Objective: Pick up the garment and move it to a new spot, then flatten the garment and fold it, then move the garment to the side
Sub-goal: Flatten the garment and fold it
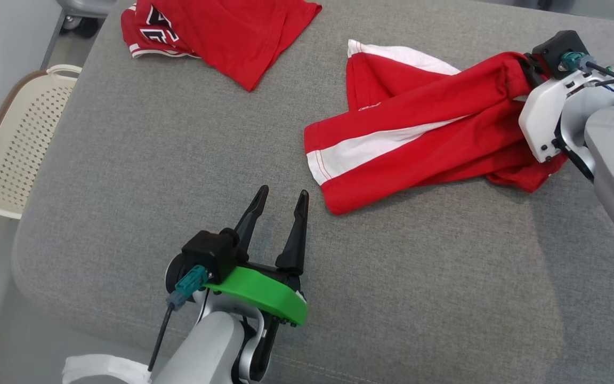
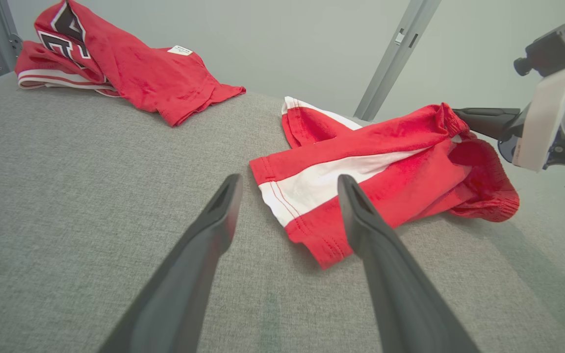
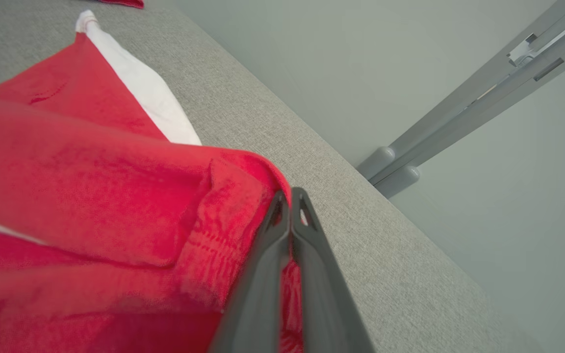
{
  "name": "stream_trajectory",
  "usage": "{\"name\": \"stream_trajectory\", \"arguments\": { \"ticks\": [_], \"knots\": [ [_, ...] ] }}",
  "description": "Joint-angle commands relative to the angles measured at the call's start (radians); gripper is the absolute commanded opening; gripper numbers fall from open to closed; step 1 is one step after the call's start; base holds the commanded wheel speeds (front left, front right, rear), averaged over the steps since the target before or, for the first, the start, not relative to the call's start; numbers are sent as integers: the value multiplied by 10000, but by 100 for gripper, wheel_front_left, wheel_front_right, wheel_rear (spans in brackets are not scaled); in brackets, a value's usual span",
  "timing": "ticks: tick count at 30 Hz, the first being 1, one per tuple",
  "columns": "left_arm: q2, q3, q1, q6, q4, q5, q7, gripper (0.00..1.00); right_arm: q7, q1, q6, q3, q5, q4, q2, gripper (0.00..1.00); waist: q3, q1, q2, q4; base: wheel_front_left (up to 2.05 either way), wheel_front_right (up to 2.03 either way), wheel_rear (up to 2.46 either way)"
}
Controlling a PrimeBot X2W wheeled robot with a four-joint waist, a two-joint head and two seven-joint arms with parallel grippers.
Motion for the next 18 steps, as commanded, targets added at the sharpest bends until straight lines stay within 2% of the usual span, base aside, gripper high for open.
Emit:
{"name": "stream_trajectory", "arguments": {
  "ticks": [1,10,18],
  "knots": [
    [17,-84,-182,64,-76,-32,-4,100,-221,-213,-6,120,118,299,23,100,237,0,0,158,0,0,0],
    [16,-7,-196,139,36,144,-4,100,-1141,-580,-6,206,608,863,106,100,92,0,0,-461,0,0,0],
    [21,257,84,47,179,374,-4,100,-1778,-46,-6,27,1529,-10,-5,100,-357,0,0,-1344,0,0,0]
  ]
}}
